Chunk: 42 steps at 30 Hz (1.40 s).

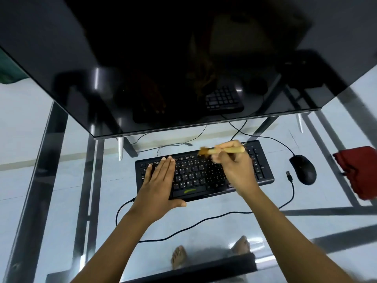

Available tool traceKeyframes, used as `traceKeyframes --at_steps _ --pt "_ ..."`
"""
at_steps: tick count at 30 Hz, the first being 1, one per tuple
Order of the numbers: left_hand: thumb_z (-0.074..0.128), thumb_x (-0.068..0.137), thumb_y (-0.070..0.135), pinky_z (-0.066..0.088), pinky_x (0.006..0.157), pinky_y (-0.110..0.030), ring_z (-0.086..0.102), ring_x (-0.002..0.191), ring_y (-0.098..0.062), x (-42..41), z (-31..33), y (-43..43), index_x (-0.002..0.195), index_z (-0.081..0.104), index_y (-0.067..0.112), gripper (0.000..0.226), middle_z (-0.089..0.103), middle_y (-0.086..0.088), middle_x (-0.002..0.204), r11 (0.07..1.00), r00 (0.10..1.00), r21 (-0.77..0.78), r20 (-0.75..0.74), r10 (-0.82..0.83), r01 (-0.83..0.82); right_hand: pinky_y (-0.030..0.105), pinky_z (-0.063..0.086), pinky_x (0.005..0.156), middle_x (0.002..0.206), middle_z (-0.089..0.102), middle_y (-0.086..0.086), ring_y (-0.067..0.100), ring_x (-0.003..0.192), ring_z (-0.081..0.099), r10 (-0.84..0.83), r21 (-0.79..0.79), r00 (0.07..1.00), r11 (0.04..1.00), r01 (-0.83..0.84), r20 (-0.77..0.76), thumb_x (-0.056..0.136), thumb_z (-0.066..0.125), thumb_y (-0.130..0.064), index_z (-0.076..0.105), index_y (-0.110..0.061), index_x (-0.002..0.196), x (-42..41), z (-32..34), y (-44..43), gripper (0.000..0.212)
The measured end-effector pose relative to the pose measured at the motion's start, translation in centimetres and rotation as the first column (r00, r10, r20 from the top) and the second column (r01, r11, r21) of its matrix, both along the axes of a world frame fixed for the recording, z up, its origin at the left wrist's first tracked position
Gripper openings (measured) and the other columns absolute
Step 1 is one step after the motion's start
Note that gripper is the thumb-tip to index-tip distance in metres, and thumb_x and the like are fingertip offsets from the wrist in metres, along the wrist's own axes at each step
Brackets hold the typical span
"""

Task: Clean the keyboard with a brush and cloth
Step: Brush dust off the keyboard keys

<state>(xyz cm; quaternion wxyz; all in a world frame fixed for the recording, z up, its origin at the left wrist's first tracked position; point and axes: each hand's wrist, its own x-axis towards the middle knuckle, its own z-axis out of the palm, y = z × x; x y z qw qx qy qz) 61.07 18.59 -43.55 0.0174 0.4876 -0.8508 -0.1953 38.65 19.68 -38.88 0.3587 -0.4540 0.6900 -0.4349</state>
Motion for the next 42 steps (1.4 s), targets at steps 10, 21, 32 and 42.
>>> traceKeyframes --at_steps 10,21,32,42 --pt "0.052 0.069 0.080 -0.011 0.119 -0.042 -0.020 0.146 -0.012 -3.2 0.3 -0.8 0.153 -0.008 0.014 0.122 -0.018 0.001 0.160 1.000 0.999 0.002 0.023 -0.023 0.023 0.033 0.060 0.075 0.085 0.073 0.011 0.021 0.078 0.072 0.154 0.151 0.988 0.976 -0.157 0.031 0.094 0.056 -0.008 0.061 -0.005 0.092 -0.5 -0.6 1.7 0.006" --pt "0.048 0.068 0.081 -0.009 0.119 -0.043 -0.018 0.146 -0.013 -3.2 -0.4 -0.4 0.153 -0.004 0.014 0.120 -0.012 0.001 0.161 0.999 0.998 0.027 0.059 -0.023 0.021 0.032 0.058 0.069 0.081 0.073 -0.006 0.014 0.075 0.070 0.017 -0.018 0.989 1.000 -0.020 -0.148 0.091 0.060 -0.009 0.063 -0.017 0.088 -3.0 -0.8 4.4 0.008" --pt "0.044 0.063 0.084 -0.008 0.119 -0.046 -0.008 0.148 -0.020 -6.0 0.9 -1.4 0.153 0.003 0.012 0.123 -0.007 -0.004 0.162 0.999 0.996 0.011 0.075 -0.046 0.046 0.038 0.060 0.078 0.085 0.074 0.008 0.022 0.079 0.072 0.141 0.122 0.986 0.981 -0.151 0.088 0.095 0.058 -0.013 0.063 -0.006 0.094 -4.5 -0.1 1.0 0.009" --pt "0.061 0.071 0.072 -0.013 0.119 -0.042 -0.027 0.142 -0.010 -8.3 0.3 -1.6 0.151 -0.016 0.018 0.124 -0.025 0.004 0.158 0.989 0.987 0.082 0.092 -0.129 0.122 0.032 0.058 0.077 0.085 0.070 -0.003 0.020 0.079 0.070 -0.023 0.056 0.997 0.998 0.027 -0.080 0.094 0.057 -0.010 0.063 -0.012 0.093 -8.6 -0.7 1.6 0.006"
